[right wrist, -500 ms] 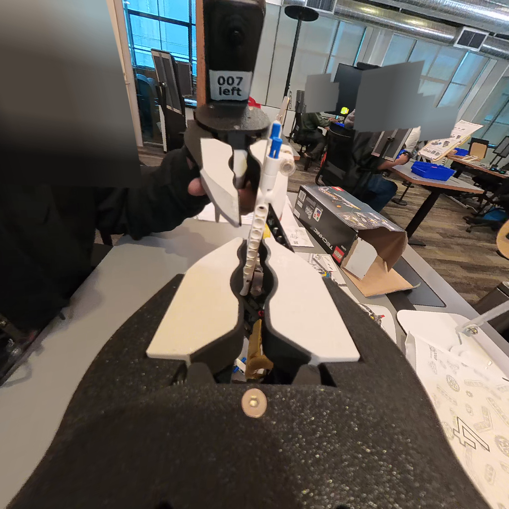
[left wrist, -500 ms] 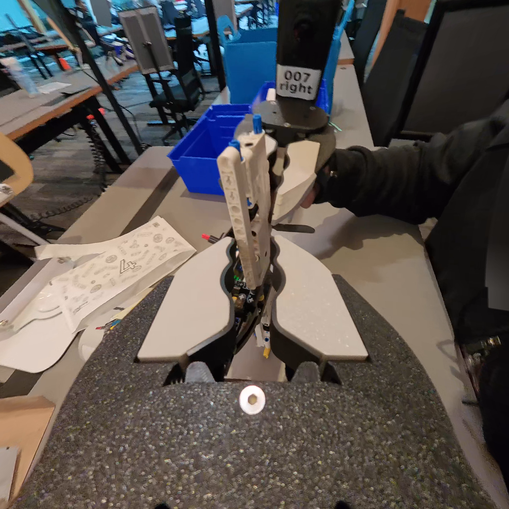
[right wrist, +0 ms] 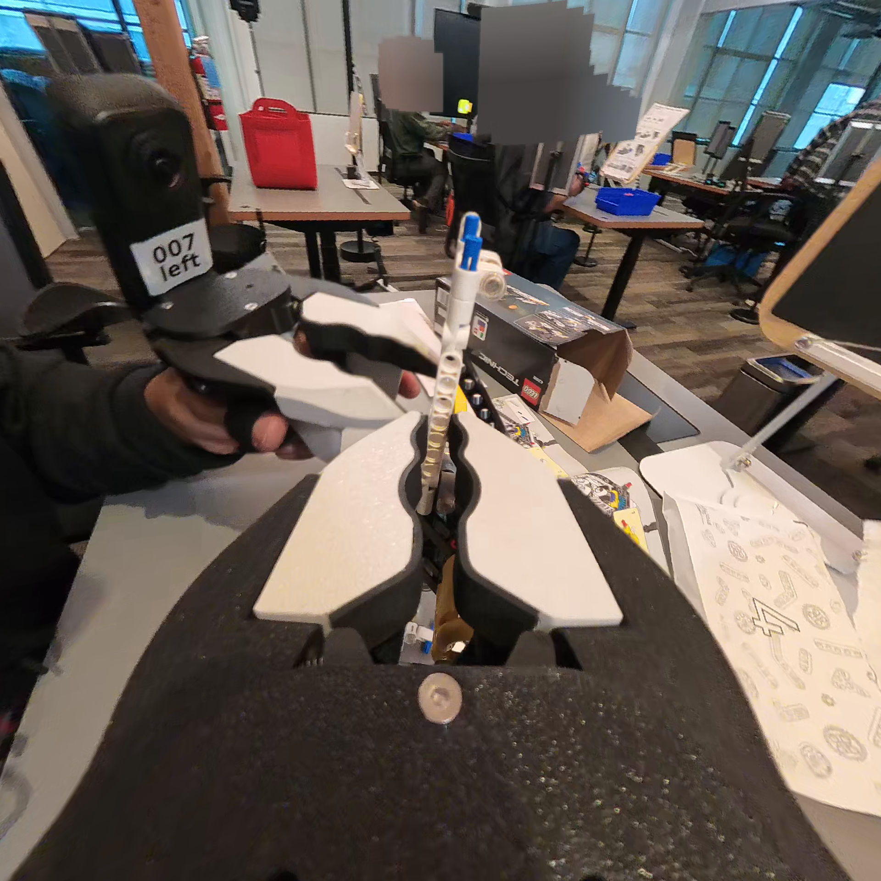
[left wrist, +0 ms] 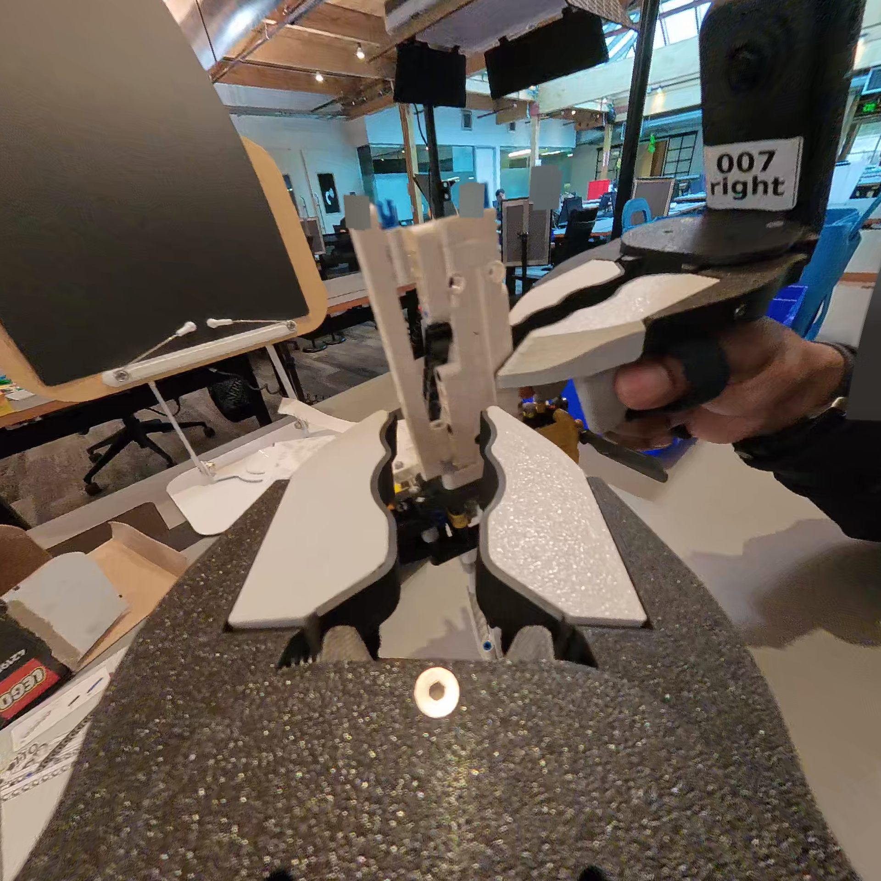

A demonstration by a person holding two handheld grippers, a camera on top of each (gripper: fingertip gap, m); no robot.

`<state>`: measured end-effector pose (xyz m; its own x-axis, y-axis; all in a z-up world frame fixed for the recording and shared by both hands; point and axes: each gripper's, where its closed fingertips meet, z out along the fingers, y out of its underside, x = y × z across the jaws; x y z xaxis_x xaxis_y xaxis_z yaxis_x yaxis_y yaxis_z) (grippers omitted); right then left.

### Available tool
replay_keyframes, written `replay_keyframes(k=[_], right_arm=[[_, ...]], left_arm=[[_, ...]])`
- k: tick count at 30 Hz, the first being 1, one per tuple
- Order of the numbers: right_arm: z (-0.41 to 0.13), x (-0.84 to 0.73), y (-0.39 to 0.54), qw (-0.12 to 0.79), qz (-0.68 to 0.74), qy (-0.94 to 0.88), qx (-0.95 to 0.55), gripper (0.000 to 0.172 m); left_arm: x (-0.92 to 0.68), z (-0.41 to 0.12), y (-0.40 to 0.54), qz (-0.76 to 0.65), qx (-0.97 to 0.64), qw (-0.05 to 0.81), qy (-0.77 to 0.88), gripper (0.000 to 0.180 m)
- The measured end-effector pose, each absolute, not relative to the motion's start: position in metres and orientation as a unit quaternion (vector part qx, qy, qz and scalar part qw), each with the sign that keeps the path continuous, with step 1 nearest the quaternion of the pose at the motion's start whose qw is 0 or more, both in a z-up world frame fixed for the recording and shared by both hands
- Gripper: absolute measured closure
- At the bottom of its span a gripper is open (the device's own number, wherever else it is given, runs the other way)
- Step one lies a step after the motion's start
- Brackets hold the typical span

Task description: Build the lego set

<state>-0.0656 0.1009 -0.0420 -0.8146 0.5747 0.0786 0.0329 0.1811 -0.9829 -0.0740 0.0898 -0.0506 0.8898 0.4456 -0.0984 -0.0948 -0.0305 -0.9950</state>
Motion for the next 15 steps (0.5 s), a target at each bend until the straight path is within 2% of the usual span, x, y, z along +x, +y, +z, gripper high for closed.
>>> replay_keyframes(k=[7, 15], right_arm=[[-0.042, -0.068, 0.097, 0.247, 0.589, -0.726, -0.253, 0.164], [-0.042, -0.068, 0.097, 0.258, 0.582, -0.723, -0.268, 0.164]], left_arm=[[-0.076, -0.056, 0.097, 0.244, -0.681, 0.676, -0.138, 0.138], [-0.073, -0.055, 0.102, 0.220, -0.679, 0.687, -0.134, 0.130]])
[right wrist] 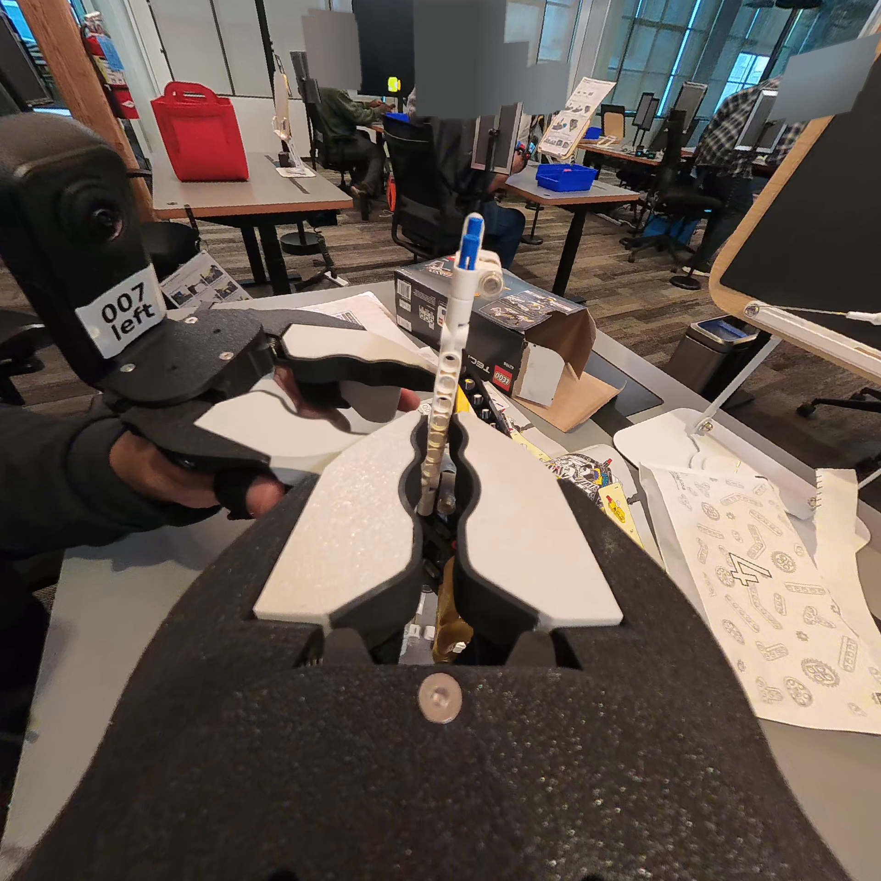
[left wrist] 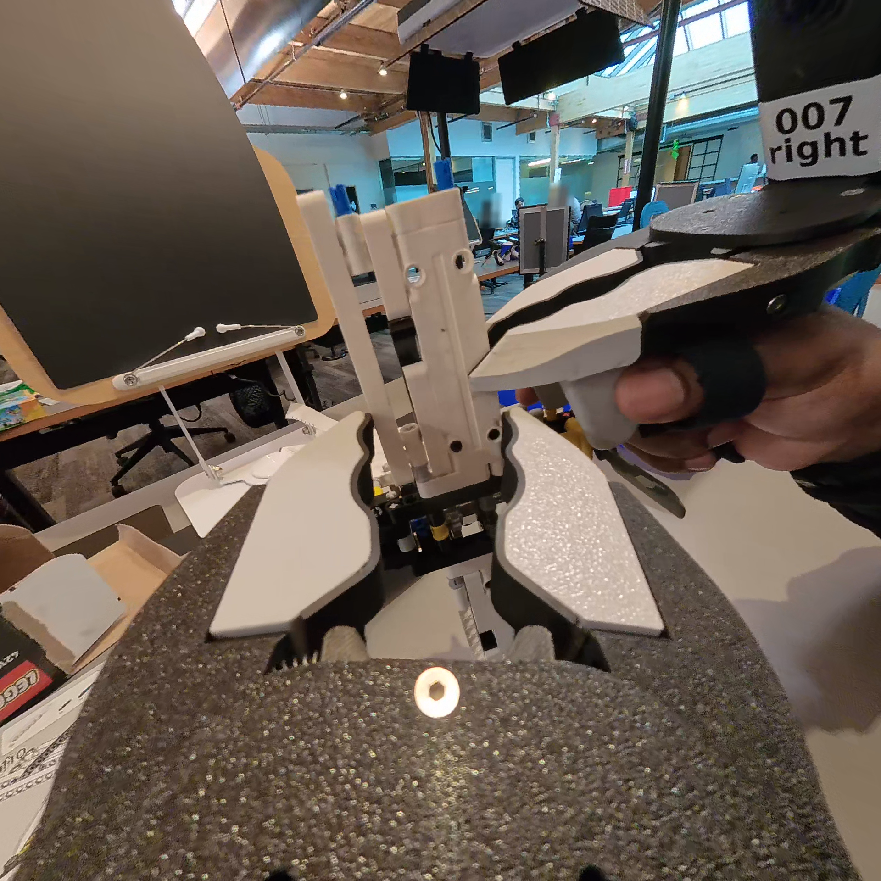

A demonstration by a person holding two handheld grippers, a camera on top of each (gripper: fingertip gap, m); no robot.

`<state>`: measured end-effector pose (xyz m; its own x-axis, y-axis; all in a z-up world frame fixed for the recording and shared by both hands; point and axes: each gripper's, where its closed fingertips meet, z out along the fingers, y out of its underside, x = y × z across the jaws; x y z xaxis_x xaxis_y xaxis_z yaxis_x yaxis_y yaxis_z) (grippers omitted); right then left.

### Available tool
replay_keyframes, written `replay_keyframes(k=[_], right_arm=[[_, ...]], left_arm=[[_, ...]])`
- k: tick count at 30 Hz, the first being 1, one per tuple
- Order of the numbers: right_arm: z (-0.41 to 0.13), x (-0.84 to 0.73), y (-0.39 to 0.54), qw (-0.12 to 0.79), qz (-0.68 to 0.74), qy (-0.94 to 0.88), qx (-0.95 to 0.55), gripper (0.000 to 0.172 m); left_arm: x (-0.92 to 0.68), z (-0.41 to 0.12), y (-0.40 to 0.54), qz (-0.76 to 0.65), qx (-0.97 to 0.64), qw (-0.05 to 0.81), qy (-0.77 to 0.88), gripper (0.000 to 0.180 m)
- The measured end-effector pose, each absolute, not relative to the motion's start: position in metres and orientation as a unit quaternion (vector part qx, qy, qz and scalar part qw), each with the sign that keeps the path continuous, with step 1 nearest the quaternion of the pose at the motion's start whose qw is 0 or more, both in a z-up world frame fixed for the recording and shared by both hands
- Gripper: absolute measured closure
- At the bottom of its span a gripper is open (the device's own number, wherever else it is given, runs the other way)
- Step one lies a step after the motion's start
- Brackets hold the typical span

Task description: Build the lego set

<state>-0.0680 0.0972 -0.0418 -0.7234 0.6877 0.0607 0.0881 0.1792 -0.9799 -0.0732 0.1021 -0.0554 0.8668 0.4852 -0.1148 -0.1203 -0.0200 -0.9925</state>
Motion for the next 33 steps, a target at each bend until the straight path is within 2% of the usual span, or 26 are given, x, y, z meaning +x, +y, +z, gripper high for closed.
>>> replay_keyframes(k=[5, 18, 33], right_arm=[[-0.042, -0.066, 0.094, 0.264, 0.579, -0.723, -0.269, 0.164], [-0.041, -0.058, 0.084, 0.273, 0.567, -0.735, -0.251, 0.164], [-0.035, -0.040, 0.089, 0.235, 0.558, -0.783, -0.145, 0.150]], left_arm=[[-0.072, -0.053, 0.104, 0.220, -0.674, 0.690, -0.143, 0.124], [-0.072, -0.049, 0.099, 0.231, -0.643, 0.718, -0.129, 0.126], [-0.057, -0.048, 0.100, 0.193, -0.629, 0.752, -0.049, 0.127]])
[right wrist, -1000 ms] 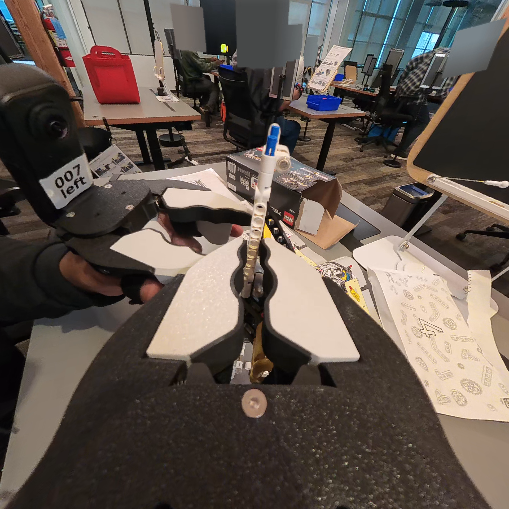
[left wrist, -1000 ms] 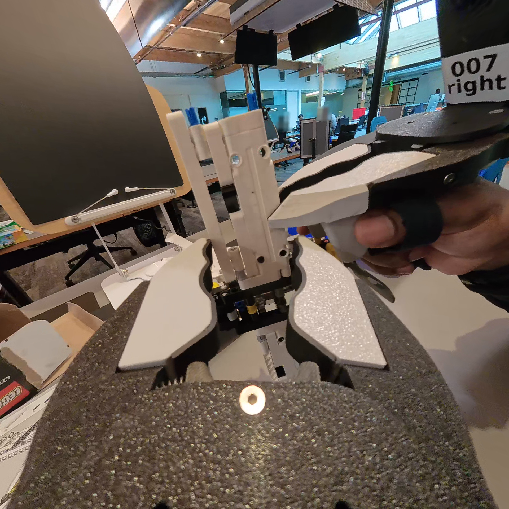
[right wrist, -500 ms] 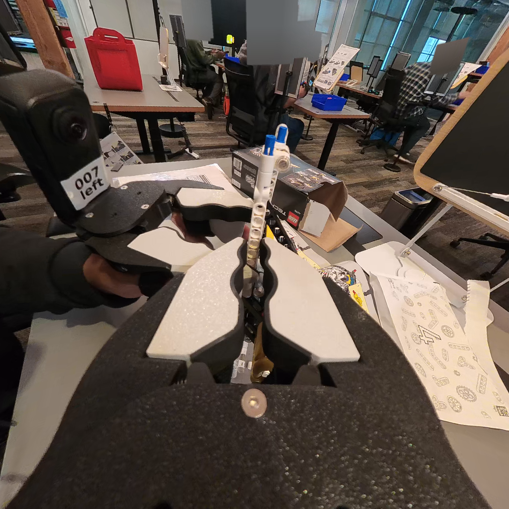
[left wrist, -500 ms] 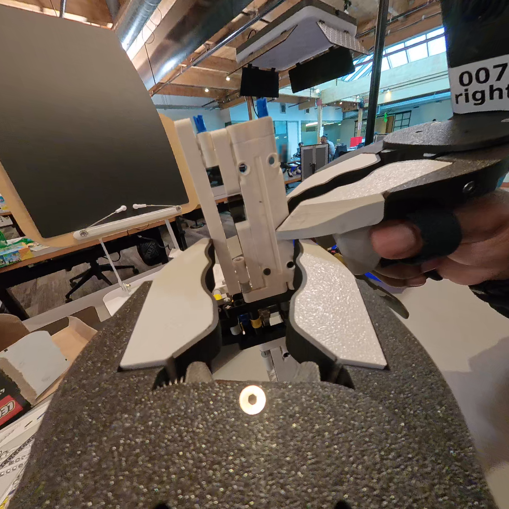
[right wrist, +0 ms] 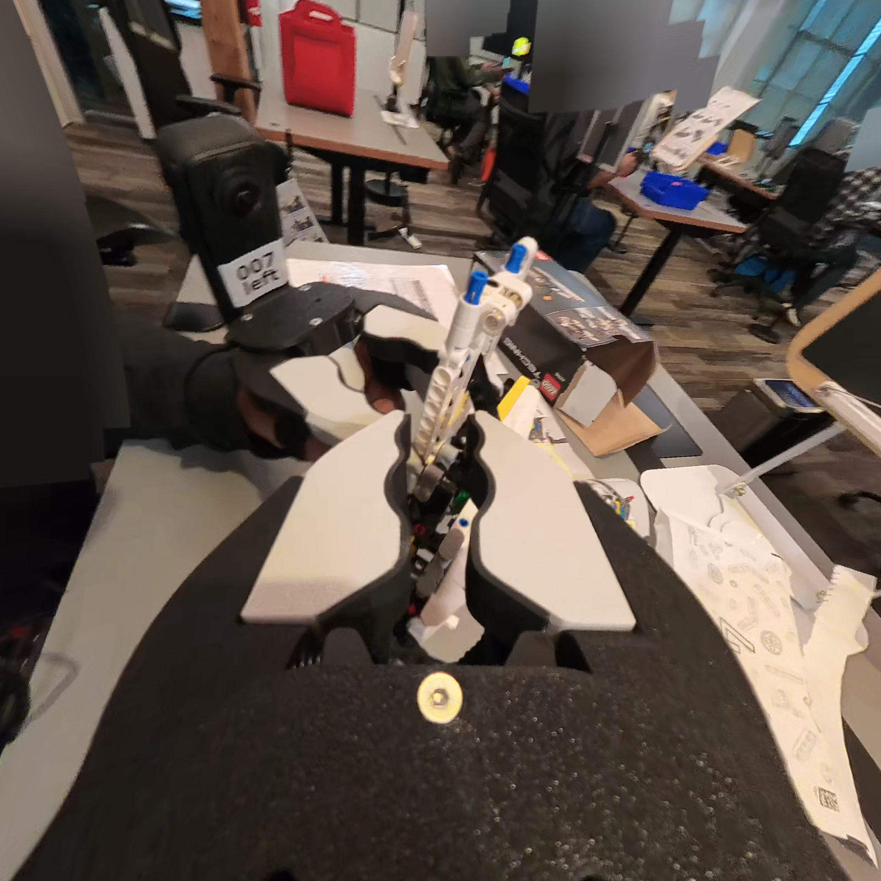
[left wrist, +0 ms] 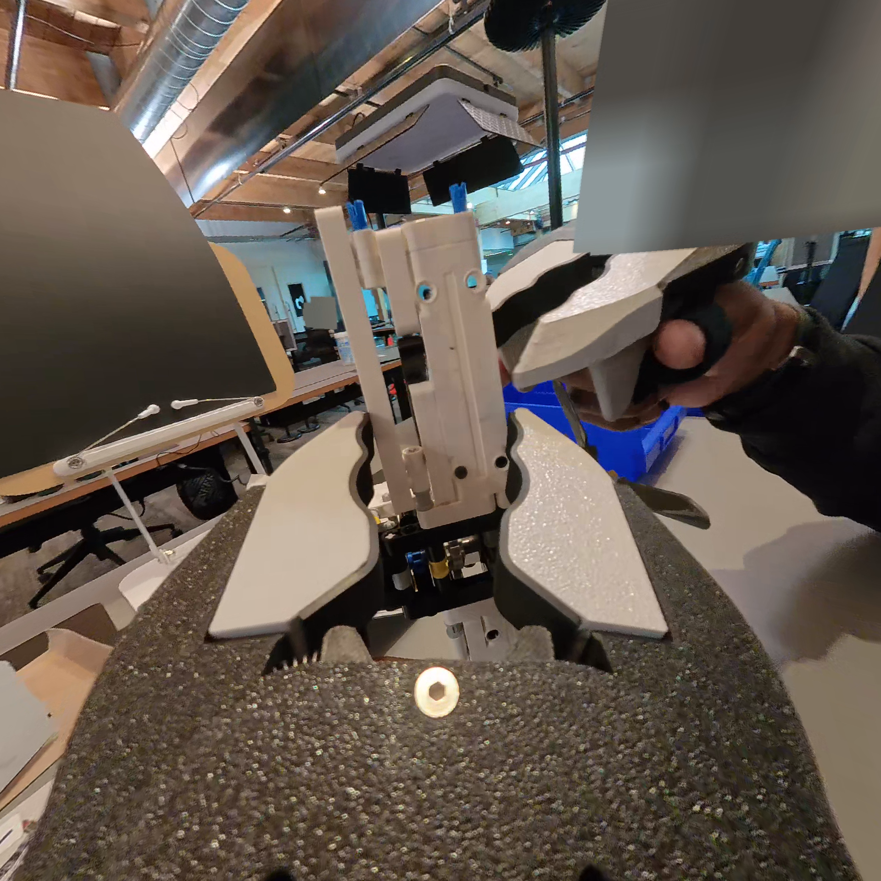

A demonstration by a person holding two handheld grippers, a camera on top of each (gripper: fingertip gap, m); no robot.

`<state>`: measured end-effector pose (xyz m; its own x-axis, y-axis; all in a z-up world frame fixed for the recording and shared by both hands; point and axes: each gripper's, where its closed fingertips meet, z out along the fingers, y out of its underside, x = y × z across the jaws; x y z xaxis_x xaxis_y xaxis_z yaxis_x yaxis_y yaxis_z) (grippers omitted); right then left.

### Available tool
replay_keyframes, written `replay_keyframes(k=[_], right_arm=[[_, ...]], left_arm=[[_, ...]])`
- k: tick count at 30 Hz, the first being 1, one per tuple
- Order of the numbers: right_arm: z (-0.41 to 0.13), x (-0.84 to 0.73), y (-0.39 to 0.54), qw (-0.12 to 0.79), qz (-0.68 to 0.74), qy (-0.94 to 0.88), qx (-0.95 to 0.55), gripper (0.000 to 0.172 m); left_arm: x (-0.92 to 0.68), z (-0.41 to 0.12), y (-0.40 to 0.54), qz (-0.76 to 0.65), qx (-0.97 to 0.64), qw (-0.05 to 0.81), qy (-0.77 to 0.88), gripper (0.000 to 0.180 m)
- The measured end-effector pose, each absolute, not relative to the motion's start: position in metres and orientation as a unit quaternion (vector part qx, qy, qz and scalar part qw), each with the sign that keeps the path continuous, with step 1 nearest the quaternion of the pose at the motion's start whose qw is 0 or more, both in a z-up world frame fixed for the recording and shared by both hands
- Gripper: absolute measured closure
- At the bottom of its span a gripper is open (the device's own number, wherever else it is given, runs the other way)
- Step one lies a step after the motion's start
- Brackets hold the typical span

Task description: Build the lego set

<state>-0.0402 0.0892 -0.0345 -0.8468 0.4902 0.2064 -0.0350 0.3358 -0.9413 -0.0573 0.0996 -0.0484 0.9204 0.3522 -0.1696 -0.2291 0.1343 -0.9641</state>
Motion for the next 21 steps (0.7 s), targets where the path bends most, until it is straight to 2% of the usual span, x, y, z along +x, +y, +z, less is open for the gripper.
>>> replay_keyframes(k=[10, 15, 18, 21], right_arm=[[-0.016, -0.060, 0.114, 0.233, 0.573, -0.783, -0.069, 0.150], [-0.065, -0.094, 0.100, 0.113, 0.598, -0.791, -0.060, 0.149], [-0.064, -0.078, 0.086, 0.022, 0.660, -0.751, 0.014, 0.151], [-0.058, -0.068, 0.083, -0.036, 0.693, -0.718, 0.053, 0.146]], left_arm=[[-0.065, -0.064, 0.087, 0.055, -0.650, 0.758, 0.003, 0.129], [-0.063, -0.073, 0.086, -0.016, -0.663, 0.748, 0.012, 0.129], [-0.055, -0.079, 0.089, -0.060, -0.672, 0.738, 0.026, 0.129], [-0.046, -0.078, 0.087, -0.130, -0.664, 0.735, 0.039, 0.129]])
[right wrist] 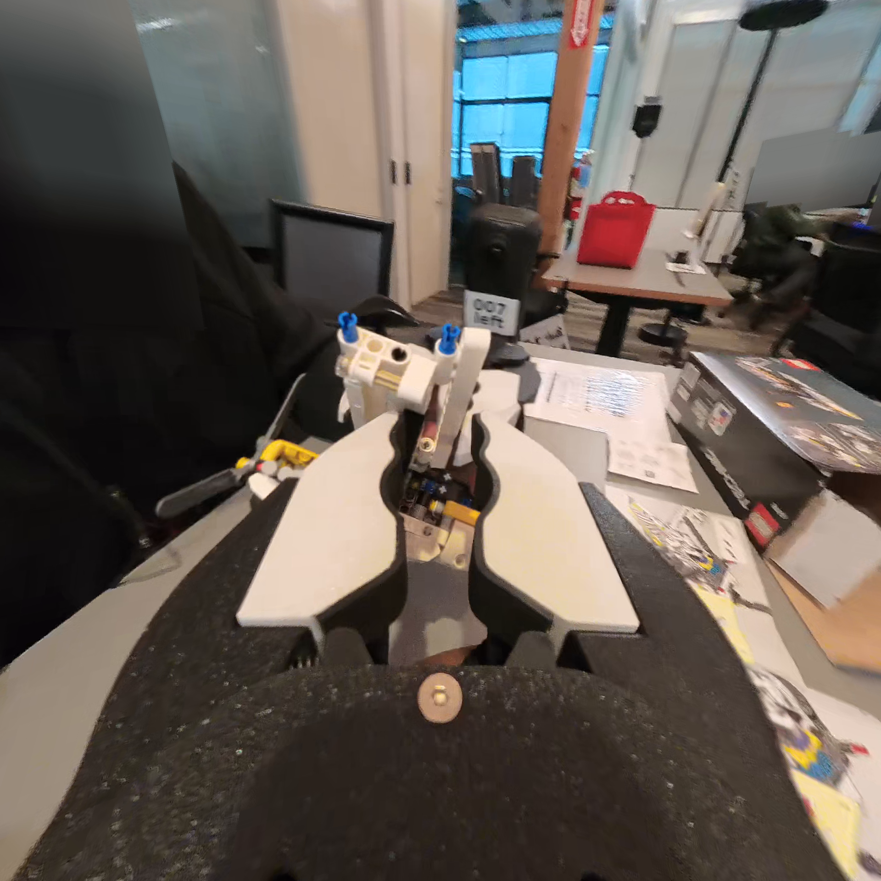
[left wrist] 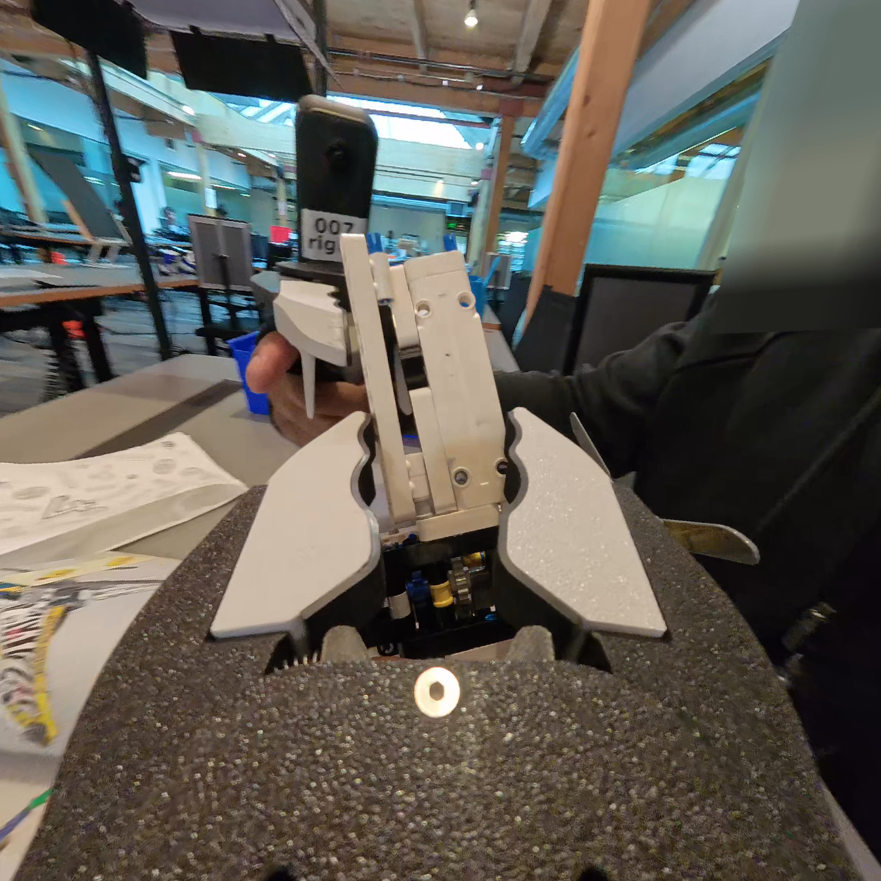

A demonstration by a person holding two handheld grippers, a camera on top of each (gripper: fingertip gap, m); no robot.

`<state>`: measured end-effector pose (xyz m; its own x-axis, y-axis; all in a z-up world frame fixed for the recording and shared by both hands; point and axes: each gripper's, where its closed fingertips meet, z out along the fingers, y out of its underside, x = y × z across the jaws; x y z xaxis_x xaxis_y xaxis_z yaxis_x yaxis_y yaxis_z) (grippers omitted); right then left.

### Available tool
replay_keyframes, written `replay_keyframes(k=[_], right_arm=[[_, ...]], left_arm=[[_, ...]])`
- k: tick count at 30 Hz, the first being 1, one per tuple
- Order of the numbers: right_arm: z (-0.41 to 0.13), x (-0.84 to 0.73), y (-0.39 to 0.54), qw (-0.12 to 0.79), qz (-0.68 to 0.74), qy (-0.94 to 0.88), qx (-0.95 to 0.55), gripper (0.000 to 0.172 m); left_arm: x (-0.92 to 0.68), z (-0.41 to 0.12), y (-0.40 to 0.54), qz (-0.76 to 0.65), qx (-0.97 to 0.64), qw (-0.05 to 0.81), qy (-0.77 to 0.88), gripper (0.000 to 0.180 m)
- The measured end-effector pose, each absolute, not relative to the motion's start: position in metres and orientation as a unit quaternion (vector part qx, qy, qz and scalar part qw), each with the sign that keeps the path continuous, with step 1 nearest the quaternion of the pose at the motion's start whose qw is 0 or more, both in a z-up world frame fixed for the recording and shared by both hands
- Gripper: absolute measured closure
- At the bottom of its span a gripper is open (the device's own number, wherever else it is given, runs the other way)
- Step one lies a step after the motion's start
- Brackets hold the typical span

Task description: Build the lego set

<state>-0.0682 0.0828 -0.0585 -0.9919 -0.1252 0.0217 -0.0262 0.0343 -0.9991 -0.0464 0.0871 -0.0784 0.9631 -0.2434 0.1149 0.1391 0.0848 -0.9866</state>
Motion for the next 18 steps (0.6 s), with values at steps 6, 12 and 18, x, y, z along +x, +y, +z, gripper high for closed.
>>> replay_keyframes(k=[6, 12, 18], right_arm=[[-0.060, -0.047, 0.075, 0.149, -0.725, 0.666, -0.093, 0.147], [-0.048, -0.032, 0.061, 0.203, -0.739, 0.633, -0.111, 0.149], [-0.048, -0.018, 0.049, 0.187, -0.735, 0.641, -0.115, 0.155]], left_arm=[[-0.027, -0.077, 0.079, -0.280, -0.625, 0.724, 0.074, 0.129], [-0.017, -0.059, 0.066, -0.383, -0.525, 0.752, 0.108, 0.131], [-0.070, -0.050, 0.056, -0.424, -0.411, 0.807, -0.001, 0.161]])
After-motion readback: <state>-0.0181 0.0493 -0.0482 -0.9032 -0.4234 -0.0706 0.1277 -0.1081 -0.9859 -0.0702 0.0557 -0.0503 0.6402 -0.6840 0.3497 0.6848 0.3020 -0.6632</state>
